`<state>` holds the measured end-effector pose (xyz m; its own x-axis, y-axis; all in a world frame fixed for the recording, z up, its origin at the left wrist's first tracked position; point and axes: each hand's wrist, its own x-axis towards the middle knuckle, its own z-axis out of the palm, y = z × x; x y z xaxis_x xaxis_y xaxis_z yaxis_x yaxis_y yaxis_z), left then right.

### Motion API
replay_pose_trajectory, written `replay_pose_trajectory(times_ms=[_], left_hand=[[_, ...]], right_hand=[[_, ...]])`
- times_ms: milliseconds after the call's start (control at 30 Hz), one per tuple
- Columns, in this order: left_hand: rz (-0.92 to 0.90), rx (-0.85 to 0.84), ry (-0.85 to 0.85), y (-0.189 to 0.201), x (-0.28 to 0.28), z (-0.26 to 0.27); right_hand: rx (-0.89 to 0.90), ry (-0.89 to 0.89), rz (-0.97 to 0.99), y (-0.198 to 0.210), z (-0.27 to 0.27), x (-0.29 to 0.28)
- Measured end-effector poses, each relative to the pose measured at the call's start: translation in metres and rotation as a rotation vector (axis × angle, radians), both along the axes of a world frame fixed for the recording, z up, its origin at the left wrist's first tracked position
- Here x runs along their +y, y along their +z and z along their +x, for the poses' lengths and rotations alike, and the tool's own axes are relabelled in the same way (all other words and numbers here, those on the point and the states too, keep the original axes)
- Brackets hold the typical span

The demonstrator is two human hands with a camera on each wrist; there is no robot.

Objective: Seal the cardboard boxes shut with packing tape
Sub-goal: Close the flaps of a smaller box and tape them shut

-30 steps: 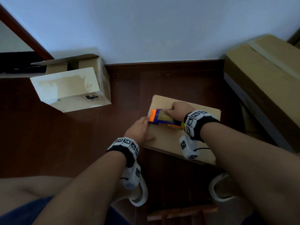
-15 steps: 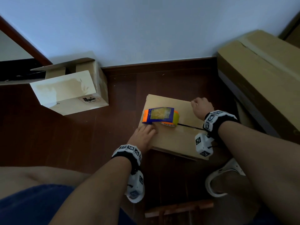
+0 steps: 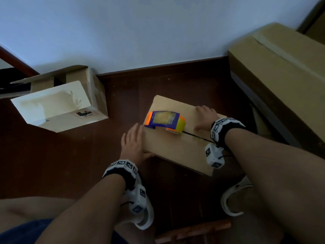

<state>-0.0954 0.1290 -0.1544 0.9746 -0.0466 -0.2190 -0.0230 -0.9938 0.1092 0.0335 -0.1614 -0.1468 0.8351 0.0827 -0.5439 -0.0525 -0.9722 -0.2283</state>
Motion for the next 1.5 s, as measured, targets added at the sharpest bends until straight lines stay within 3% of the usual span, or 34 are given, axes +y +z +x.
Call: replay_pose_trajectory(times_ms=[100, 267, 867, 1500], left_hand=[[0.077, 0.187, -0.021, 0.0, 0.005, 0.018], [0.092, 0.282, -0.129, 0.001, 0.008, 0.035], [-0.015, 0.376, -0.291, -0.002, 0.023, 0.066], [0.133, 0.438, -0.372, 0.002, 0.029, 0.092]], right_hand=[[-0.003, -0.045, 0.051, -0.004, -0.007, 0.0], [-0.01, -0.035, 0.097, 0.002, -0.01, 0.0], [-0.018, -0.02, 0.06, 0.003, -0.041, 0.004], [0.028, -0.079, 0.077, 0.005, -0.05, 0.011]])
